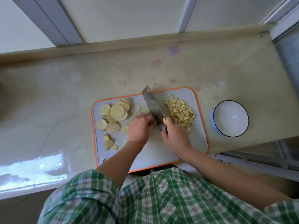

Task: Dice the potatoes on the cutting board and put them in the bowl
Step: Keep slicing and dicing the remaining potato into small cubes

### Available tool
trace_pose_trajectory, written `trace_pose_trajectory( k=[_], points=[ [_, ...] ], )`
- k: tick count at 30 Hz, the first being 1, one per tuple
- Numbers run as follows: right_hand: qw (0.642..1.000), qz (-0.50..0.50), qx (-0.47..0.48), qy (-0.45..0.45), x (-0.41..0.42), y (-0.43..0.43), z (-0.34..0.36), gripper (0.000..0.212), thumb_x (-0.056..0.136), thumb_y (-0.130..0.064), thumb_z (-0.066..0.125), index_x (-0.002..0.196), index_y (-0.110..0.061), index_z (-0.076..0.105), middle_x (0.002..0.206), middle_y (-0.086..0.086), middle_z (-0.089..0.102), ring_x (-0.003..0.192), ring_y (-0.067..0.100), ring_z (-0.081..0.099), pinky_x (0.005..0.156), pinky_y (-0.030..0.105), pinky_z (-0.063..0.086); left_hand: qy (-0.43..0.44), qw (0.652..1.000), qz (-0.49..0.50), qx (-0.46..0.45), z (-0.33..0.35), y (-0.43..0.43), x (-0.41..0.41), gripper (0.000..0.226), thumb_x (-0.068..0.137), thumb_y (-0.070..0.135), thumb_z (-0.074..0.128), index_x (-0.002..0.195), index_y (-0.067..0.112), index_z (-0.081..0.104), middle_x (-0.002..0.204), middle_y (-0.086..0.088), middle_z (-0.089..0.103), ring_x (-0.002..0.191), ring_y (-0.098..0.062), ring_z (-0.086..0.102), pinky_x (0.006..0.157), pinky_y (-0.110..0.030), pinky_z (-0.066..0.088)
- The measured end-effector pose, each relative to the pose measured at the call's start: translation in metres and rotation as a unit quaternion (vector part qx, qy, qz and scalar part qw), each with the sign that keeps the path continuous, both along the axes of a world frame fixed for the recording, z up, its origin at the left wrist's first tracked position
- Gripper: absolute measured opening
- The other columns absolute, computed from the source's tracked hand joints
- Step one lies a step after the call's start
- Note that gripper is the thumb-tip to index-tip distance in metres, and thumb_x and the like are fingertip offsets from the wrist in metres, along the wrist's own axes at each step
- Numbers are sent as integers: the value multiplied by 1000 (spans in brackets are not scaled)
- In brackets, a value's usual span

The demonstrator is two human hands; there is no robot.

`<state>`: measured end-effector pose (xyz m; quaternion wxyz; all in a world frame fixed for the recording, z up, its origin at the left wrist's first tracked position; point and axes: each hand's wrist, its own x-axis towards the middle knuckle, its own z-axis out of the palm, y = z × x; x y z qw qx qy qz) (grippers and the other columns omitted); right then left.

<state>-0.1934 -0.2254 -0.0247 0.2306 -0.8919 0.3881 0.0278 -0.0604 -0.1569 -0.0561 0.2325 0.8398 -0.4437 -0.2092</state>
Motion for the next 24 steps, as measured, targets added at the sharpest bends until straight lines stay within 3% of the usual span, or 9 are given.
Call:
trace_pose_trajectory(
  k=[6, 11, 16, 21, 24],
  points=[
    [997, -55, 17, -53, -4, -15, 3, 13, 91, -12, 49, 101, -4, 49, 57, 1, 41, 55, 33, 50, 49, 33, 25, -6, 1000, 10, 1, 4, 8, 4, 10, 83, 24, 70, 86, 14, 68, 83, -4, 62, 75, -25, 60, 60, -35, 48],
    [997, -8, 47, -66, 2, 4, -1, 9, 93, -15, 49, 98, -8, 46, 56, -5, 37, 50, 24, 41, 44, 32, 20, -34, 998, 49, -22, 7, 16, 4, 8, 84, 15, 61, 91, 10, 59, 84, -7, 63, 70, -31, 60, 57, -40, 47],
    [996, -40, 59, -45, -12, 0, -8, 9, 93, -14, 49, 93, -10, 40, 56, -3, 36, 56, 34, 50, 49, 34, 27, -35, 998, 50, -24, 7, 22, -1, 7, 86, 14, 60, 92, 11, 58, 85, -7, 62, 70, -29, 59, 57, -41, 48],
    [995, -85, 34, -26, -36, -25, 0, 9, 94, -15, 47, 100, -10, 43, 59, 0, 38, 59, 33, 48, 50, 35, 30, -3, 998, 60, -12, 10, 16, -9, 7, 90, 17, 57, 94, 12, 61, 88, -5, 64, 72, -26, 60, 62, -36, 48],
    [998, -55, 3, -23, -38, -23, 12, 23, 94, -18, 48, 116, -10, 47, 65, 4, 49, 65, 38, 56, 51, 35, 32, 112, 990, 87, -17, 25, 4, -17, 20, 96, 32, 52, 94, 15, 62, 79, 1, 67, 69, -22, 62, 64, -34, 49]
  ],
)
